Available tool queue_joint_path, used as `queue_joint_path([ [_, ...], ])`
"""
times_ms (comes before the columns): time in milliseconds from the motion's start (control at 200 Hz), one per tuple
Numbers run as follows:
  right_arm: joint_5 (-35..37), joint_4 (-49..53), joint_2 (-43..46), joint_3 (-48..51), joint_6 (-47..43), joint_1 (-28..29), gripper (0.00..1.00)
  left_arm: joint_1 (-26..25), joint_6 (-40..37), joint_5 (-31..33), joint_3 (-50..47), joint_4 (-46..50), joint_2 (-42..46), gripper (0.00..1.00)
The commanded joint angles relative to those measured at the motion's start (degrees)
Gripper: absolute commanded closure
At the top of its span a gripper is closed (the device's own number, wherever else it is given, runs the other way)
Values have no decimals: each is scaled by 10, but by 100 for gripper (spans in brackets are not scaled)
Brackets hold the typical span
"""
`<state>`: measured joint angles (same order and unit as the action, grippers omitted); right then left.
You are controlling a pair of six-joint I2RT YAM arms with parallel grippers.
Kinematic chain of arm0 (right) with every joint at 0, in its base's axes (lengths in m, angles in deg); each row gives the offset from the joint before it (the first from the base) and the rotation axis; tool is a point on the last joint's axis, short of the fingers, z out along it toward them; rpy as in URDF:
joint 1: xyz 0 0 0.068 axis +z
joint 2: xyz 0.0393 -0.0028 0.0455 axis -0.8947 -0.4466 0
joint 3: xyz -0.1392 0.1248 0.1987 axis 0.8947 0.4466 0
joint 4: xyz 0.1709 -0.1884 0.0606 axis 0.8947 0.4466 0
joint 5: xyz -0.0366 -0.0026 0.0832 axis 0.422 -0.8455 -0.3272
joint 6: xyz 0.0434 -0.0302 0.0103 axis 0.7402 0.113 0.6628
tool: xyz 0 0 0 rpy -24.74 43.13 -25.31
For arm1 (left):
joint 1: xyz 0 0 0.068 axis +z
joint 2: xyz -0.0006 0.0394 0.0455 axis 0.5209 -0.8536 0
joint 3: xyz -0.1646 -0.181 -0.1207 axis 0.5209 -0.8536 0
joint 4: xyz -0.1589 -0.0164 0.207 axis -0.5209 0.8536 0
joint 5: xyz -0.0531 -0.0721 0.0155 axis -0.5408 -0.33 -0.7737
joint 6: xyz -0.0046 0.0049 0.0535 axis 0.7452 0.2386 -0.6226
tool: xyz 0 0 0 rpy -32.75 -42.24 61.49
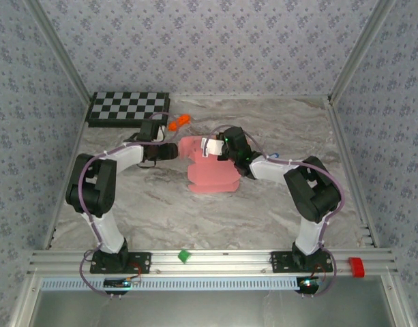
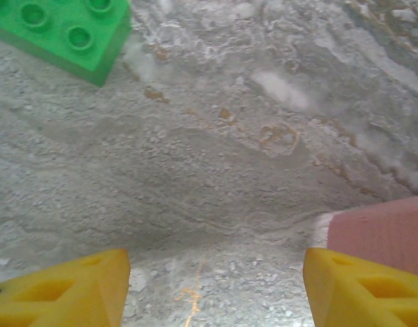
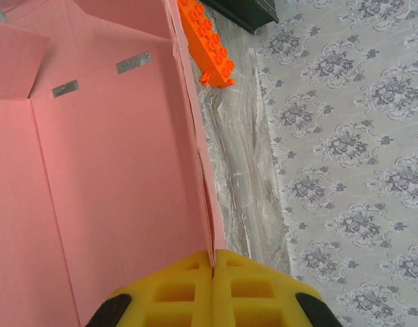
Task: Fold the paper box
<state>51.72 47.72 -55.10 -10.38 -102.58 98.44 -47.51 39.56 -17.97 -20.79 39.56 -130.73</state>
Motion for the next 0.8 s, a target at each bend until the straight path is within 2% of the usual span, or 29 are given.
queue_joint_path([
  [0, -11, 29, -1, -15, 17, -2, 100, -1, -26, -51, 18, -20, -10, 33],
  [450, -4, 30, -4, -16, 20, -1, 100, -15, -66, -151, -6, -81, -6, 38],
  [795, 0, 34, -7, -18, 22, -1, 100, -21, -69, -183, -1, -79, -21, 42],
])
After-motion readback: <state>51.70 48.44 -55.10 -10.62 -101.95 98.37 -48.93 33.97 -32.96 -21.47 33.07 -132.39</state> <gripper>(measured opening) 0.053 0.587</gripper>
